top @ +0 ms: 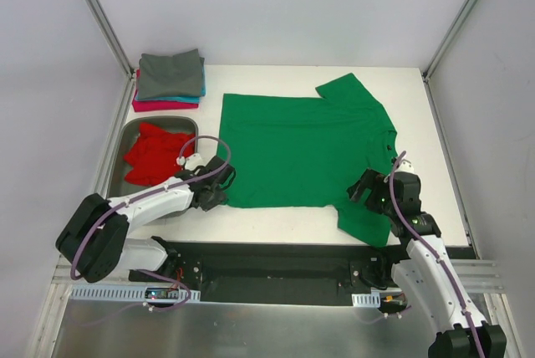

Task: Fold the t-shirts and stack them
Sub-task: Flatten out the tshirt

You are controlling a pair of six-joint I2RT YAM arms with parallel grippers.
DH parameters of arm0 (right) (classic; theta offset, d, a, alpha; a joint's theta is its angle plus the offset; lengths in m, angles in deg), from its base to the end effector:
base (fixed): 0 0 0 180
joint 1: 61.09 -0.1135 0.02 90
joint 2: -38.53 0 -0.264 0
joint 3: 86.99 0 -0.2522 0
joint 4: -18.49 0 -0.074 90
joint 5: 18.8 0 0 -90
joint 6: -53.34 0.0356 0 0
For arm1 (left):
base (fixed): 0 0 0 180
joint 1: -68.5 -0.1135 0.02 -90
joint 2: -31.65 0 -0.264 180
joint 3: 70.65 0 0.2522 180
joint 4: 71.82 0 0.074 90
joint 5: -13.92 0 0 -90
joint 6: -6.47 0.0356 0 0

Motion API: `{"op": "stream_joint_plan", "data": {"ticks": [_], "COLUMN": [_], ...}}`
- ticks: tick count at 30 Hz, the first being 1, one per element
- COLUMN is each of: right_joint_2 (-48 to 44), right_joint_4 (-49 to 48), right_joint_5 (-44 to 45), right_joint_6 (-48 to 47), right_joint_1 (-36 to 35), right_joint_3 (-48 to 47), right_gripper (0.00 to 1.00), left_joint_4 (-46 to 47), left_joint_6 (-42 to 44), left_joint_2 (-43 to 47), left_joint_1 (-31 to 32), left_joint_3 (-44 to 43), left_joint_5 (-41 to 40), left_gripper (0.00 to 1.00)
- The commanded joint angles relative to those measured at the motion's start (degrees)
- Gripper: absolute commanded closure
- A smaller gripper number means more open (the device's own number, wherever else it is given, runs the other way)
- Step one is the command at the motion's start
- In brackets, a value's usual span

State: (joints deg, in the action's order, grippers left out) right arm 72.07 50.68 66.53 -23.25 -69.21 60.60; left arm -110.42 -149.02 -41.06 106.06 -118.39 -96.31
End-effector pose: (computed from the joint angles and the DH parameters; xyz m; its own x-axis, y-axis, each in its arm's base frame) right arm 0.1417 0.0232 0.1943 -0.5772 0.1511 -0.8025 -0.0763 0.9684 0.2373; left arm 0.1803 -0.1231 0.1629 -0.7039 -0.5357 -0.4664 -0.4592 0.8442 -0.2765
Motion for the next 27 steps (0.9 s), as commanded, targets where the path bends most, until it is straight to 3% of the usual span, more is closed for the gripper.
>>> {"op": "stream_joint_plan", "data": {"ticks": [1,7,13,19,27], "right_joint_2": [-0.7,-0.6,-0.5,-1.1,-5.8], "right_joint_4": [1.0,2.8,5.0,23.7,34.6], "right_joint_5": [2.4,3.7,4.3,8.3,7.7], "right_joint_6": [-1.5,-1.7,-1.6,3.0,15.8], "right_joint_1": [0.2,0.2,0.2,0.2,0.2], "right_joint_3": [-1.0,-1.2,-1.5,-9.8,-8.5], "right_gripper": [0.04,0.04,0.04,0.04,0.04], "left_joint_4": [0.4,0.4,0.5,1.9,3.2], "left_joint_6": [0.5,0.5,3.1,5.7,7.2], "left_joint_2": [-3.1,-4.2,-2.6,6.9,15.2], "left_joint_1": [0.5,0.5,0.5,0.6,0.6], "left_joint_3": [-1.2,-0.8,-0.6,2.9,6.6], "left_joint_5": [3.1,3.2,2.4,1.8,2.7], "left_gripper": [0.78,1.0,1.0,1.0,1.0]}}
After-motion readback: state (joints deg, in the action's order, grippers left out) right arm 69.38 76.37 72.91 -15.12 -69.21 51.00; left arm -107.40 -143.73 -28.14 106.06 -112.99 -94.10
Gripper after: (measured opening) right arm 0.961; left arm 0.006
